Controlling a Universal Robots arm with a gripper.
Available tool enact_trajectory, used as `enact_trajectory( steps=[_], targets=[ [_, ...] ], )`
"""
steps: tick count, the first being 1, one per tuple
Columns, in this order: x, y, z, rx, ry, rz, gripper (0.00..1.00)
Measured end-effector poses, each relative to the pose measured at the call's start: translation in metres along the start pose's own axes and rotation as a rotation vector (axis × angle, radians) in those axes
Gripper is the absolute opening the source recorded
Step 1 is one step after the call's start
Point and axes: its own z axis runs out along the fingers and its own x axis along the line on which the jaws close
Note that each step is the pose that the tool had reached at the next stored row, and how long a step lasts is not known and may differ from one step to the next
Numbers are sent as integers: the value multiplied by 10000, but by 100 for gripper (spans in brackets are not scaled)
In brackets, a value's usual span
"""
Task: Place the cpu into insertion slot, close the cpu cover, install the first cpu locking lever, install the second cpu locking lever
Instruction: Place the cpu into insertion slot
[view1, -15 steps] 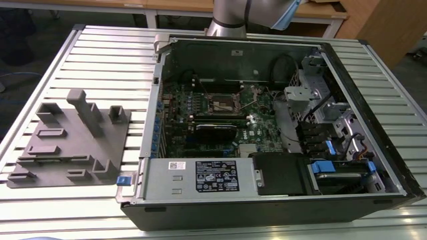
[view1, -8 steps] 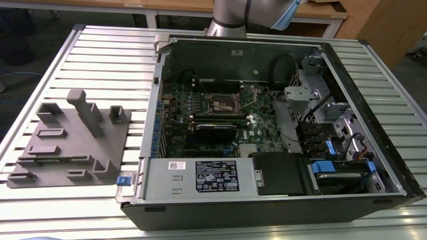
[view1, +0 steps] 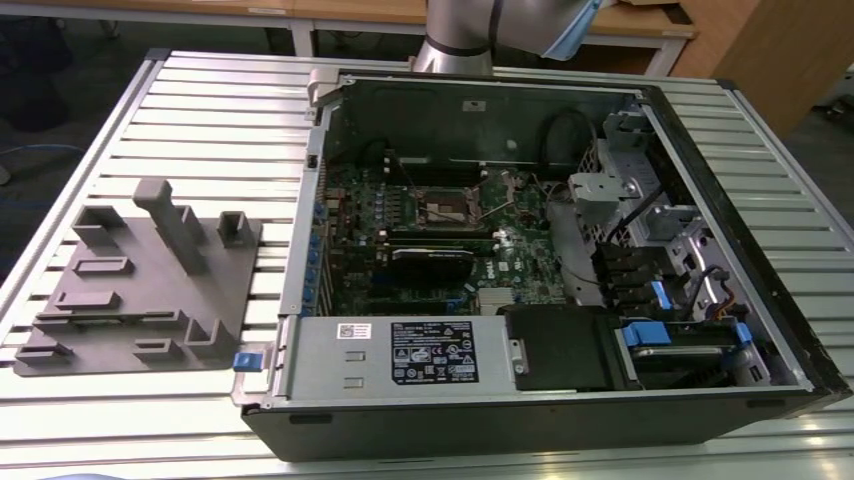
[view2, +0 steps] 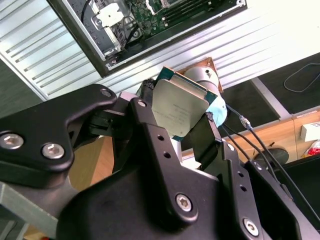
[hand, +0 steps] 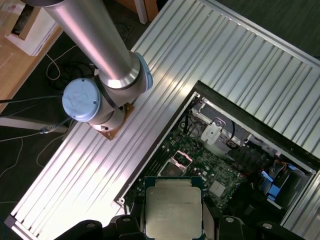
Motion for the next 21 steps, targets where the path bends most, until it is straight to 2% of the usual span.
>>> enact_trajectory(
  steps=[1, 7, 17, 21],
  targets=[
    [-1, -3, 26, 0, -2, 0, 54],
    [-3, -6, 46, -2, -2, 0, 54],
    [-3, -6, 53, 3, -9, -1, 54],
    [-8, -14, 118, 0, -21, 38, 54]
  ],
)
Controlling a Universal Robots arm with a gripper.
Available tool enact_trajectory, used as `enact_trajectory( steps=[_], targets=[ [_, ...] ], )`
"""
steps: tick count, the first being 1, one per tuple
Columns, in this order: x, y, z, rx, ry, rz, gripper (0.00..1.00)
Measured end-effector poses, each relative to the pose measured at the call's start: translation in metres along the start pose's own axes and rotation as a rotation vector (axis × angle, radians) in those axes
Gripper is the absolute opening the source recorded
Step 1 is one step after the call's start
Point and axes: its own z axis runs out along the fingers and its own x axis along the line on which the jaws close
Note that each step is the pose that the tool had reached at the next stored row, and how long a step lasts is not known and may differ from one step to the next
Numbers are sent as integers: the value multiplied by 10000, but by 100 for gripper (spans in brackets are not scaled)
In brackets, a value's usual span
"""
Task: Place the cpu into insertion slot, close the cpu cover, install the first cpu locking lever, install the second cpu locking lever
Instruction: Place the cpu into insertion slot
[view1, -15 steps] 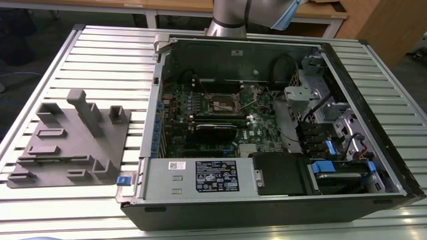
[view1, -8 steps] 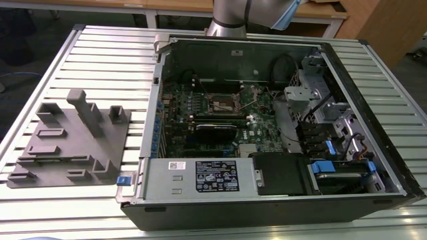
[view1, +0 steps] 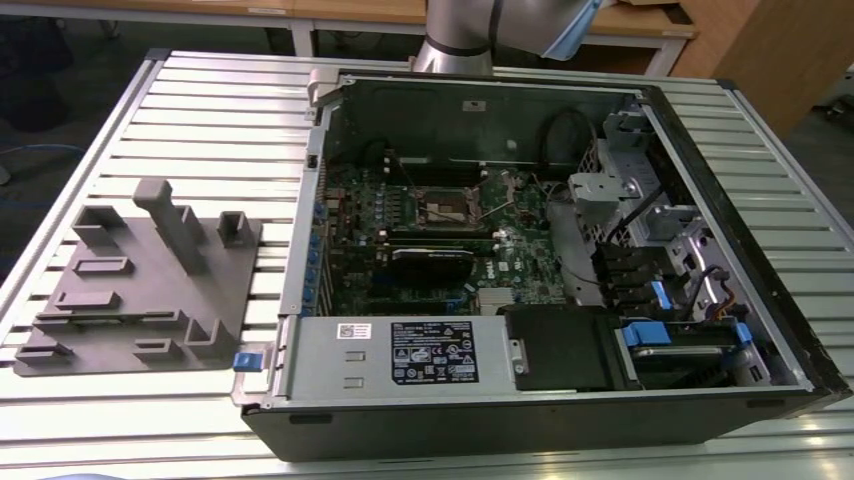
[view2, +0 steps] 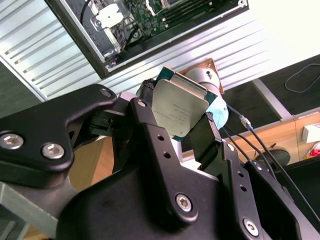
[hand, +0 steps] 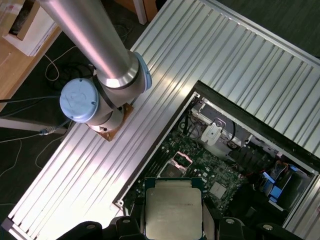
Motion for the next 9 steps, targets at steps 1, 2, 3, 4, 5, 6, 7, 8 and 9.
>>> enact_trajectory(
  steps=[1, 2, 3, 4, 5, 6, 7, 8, 9],
  targets=[
    [-1, -3, 18, -1, -3, 13, 54],
    [-3, -5, 35, 0, -8, 24, 54],
    [-6, -9, 53, 0, -13, 35, 54],
    [-9, -13, 70, 2, -20, 45, 54],
    [-13, -17, 86, 7, -30, 54, 54],
    [-17, -21, 101, 15, -44, 60, 54],
    [-22, -25, 113, 24, -61, 66, 54],
    [-27, -30, 125, 30, -76, 72, 54],
    [-32, -34, 138, 38, -94, 76, 54]
  ],
)
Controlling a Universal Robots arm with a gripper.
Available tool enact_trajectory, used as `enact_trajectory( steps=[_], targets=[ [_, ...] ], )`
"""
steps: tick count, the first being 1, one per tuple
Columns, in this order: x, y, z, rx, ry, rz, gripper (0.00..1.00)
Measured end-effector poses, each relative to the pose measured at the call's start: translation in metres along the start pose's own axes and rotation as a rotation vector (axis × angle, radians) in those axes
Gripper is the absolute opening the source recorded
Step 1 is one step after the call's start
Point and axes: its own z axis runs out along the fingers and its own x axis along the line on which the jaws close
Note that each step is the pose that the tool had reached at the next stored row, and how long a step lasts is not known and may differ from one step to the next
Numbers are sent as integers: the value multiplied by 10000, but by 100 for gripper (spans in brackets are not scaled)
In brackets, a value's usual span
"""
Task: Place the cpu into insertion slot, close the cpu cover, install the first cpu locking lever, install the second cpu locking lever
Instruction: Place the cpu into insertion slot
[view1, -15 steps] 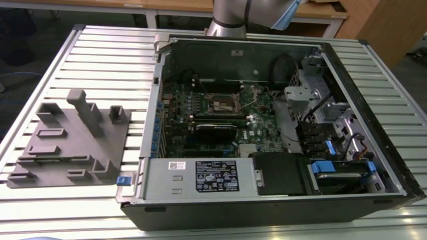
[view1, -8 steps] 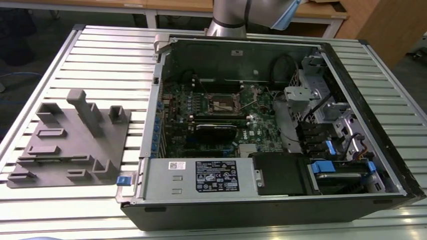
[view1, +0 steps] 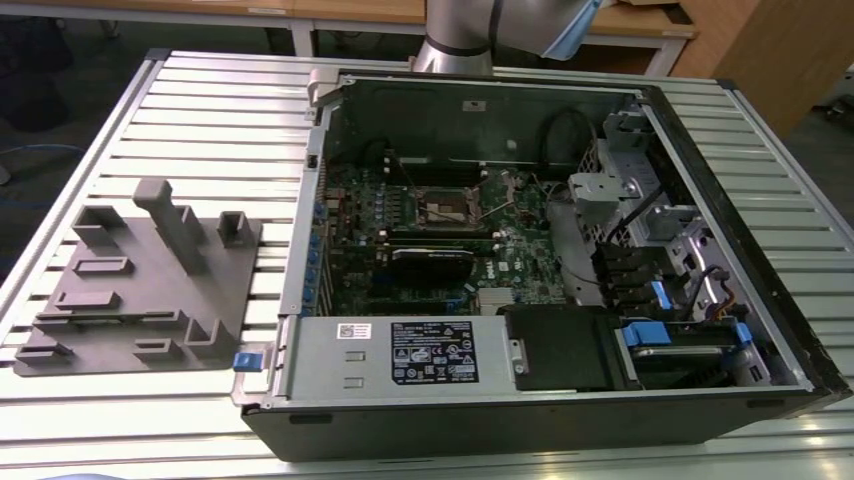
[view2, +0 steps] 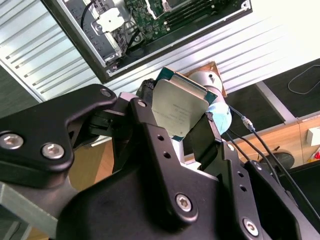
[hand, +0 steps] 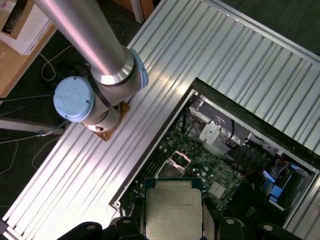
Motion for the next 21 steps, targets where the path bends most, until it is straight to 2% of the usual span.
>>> enact_trajectory(
  steps=[5, 9, 17, 21],
  targets=[
    [-22, -20, 66, 42, -77, 18, 54],
    [-29, -27, 97, 122, -204, 22, 54],
    [-28, -27, 100, 126, -211, 22, 54],
    [-38, -37, 132, 127, -212, 23, 54]
  ],
)
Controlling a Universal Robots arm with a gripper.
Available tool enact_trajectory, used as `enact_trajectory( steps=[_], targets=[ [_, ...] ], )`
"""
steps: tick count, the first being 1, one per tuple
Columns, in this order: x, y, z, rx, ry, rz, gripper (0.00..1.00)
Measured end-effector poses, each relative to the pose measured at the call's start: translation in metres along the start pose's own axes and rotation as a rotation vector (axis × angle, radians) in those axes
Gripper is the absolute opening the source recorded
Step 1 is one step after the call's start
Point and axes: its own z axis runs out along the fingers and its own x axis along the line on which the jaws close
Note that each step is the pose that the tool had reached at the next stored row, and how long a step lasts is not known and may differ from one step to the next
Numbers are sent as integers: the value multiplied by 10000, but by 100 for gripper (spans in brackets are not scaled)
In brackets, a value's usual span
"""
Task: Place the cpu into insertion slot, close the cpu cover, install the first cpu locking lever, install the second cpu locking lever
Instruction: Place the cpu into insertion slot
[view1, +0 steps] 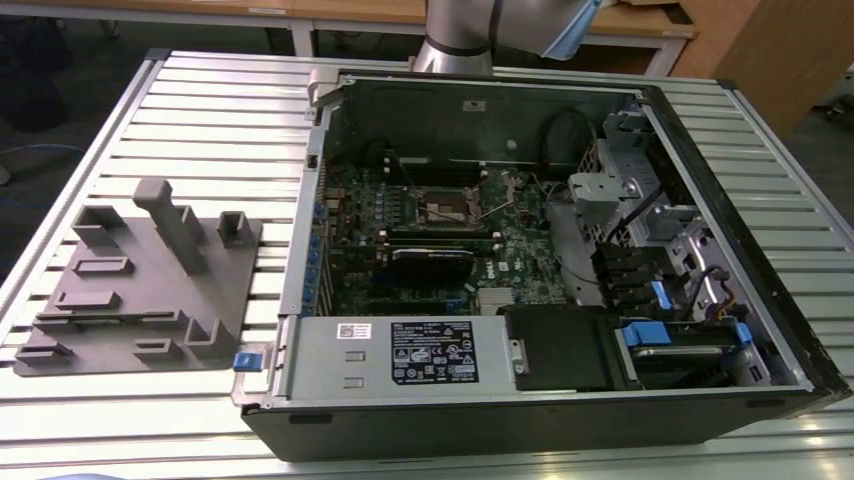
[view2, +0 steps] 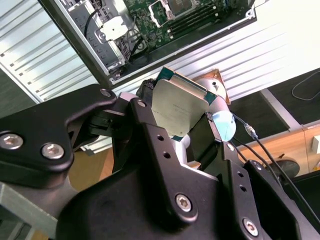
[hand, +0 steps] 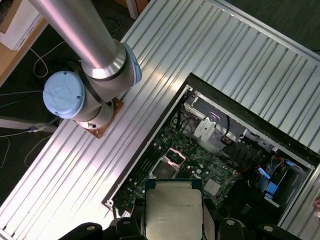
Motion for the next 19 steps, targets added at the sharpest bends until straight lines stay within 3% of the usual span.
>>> enact_trajectory(
  steps=[19],
  targets=[
    [-27, -49, 342, 0, 0, 0, 54]
  ],
)
